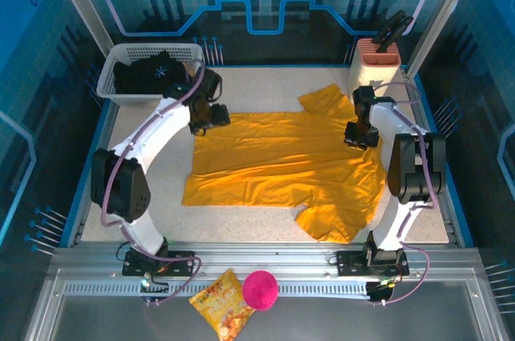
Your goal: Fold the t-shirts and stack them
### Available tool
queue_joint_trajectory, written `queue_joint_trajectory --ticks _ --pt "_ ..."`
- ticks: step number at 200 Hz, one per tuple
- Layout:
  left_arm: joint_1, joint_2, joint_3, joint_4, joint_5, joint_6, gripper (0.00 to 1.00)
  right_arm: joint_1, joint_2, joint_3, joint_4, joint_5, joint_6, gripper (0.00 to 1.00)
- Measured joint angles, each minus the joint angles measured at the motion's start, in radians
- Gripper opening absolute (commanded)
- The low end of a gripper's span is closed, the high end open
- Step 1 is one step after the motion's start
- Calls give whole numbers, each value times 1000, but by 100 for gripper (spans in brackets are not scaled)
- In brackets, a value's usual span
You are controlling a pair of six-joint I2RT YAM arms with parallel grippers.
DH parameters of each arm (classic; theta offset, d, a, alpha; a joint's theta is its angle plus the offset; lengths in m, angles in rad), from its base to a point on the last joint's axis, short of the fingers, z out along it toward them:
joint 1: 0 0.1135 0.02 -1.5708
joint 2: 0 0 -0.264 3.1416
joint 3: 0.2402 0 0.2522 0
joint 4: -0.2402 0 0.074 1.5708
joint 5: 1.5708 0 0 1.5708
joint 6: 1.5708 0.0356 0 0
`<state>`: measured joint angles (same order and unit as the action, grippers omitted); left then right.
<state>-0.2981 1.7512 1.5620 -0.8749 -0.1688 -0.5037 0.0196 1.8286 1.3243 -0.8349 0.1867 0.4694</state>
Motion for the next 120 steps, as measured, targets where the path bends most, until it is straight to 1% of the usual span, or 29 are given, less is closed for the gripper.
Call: queue_joint_trajectory --ticks 14,31,47,64,82,96,120 --pt "40 76 62 0 -24 40 64 9 -27 0 -4 -12 -1 13" --pt "76 180 100 11 -46 90 64 20 -48 0 -5 -19 -3 13" --pt "95 261 113 25 -58 131 64 27 -58 0 -6 -27 -4 13" --pt "102 309 113 39 -62 163 64 32 -61 -1 -7 -32 -4 14" --pt "103 309 113 55 -61 174 64 50 -63 -2 -10 -35 -3 14" --pt "102 283 90 100 -57 174 65 82 -63 -1 -10 -45 0 14" --pt "102 188 -2 154 -51 173 67 197 -20 36 -11 -74 15 14"
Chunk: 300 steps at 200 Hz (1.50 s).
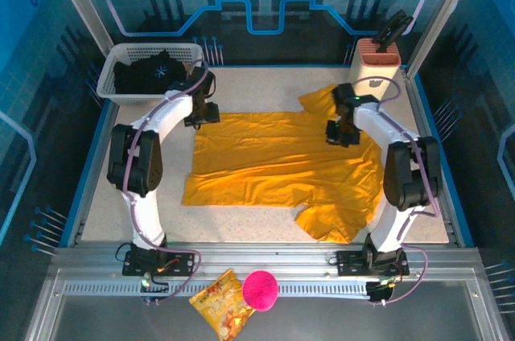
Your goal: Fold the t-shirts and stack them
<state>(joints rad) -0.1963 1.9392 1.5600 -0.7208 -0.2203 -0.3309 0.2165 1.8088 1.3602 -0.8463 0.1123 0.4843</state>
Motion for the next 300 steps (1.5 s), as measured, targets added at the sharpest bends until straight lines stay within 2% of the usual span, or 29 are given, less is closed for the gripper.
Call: queue_joint_trajectory --ticks 35,54,75,104,144,157,196,210,219,285,300 --pt "1 -171 -100 34 -3 -8 82 207 198 175 21 -75 37 14" --pt "6 -258 -134 51 -4 -9 85 286 323 301 31 -119 47 13" --pt "19 -322 -158 60 -4 -10 85 338 439 426 43 -157 55 13" --pt "41 -328 -170 64 -3 -10 84 352 516 528 35 -186 63 12" --pt "56 -226 -169 67 18 -9 80 346 522 520 52 -200 66 12" --pt "56 -168 -156 65 32 -6 74 346 494 470 85 -200 66 11" --pt "56 0 -61 58 61 11 69 346 368 256 153 -198 66 12" --pt "56 39 -24 53 60 24 60 346 334 201 167 -198 66 12" --pt "56 64 4 50 60 28 59 346 320 179 175 -198 66 12" --pt "56 275 291 12 114 113 58 354 325 193 163 -187 65 11" --pt "56 339 375 -19 115 131 54 356 330 204 149 -181 65 11"
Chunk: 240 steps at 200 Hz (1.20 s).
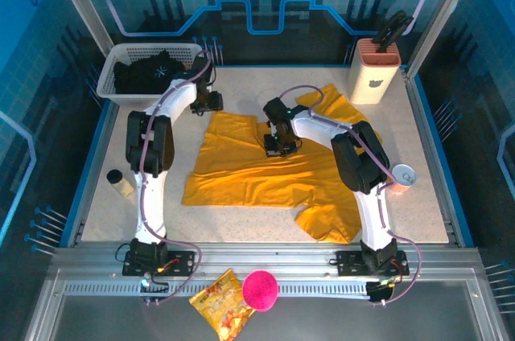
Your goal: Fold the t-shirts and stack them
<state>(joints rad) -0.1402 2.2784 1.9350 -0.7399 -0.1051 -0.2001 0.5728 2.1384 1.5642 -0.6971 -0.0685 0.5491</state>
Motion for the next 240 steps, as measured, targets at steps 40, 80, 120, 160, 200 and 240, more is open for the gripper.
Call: queue_joint_trajectory --ticks 40,80,120,160,200,240 --pt "0 125 115 -72 16 24 53 3 5 8 -10 8 0 11" --pt "1 163 180 -119 21 46 48 3 5 9 -10 8 0 11" --pt "1 220 267 -156 25 65 44 3 5 9 -13 8 -1 11" --pt "-3 236 294 -183 21 78 44 3 5 9 -14 11 -7 11" --pt "-9 236 294 -192 2 103 34 4 5 14 -21 14 -11 11" --pt "-20 236 292 -210 -16 125 11 4 5 14 -29 16 -16 11"
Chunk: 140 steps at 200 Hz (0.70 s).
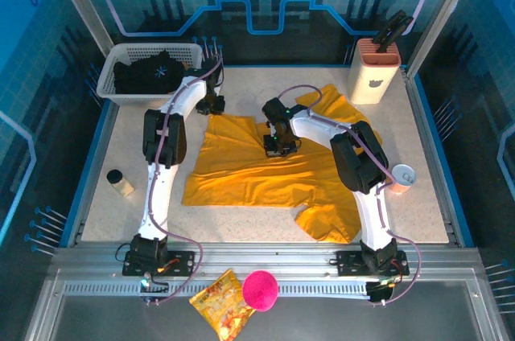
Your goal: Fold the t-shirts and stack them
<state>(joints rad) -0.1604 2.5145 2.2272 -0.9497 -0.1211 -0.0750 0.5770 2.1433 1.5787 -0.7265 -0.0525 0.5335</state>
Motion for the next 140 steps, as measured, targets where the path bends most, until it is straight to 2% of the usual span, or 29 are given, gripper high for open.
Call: queue_joint_trajectory --ticks 20,62,83,107,140 --pt "-8 -6 -11 4 -18 2 0 0 0 1 -2 0 -2 11" --pt "-27 -60 -103 43 -48 -9 0 -11 -2 13 -39 8 -29 28" --pt "-35 -105 -173 45 -67 -24 0 -55 -2 55 -106 42 -65 34" --pt "-37 -204 -283 57 -83 -39 0 -155 2 177 -183 102 -122 34" --pt "-37 -387 -387 81 -93 -63 0 -284 90 454 -240 188 -211 33"
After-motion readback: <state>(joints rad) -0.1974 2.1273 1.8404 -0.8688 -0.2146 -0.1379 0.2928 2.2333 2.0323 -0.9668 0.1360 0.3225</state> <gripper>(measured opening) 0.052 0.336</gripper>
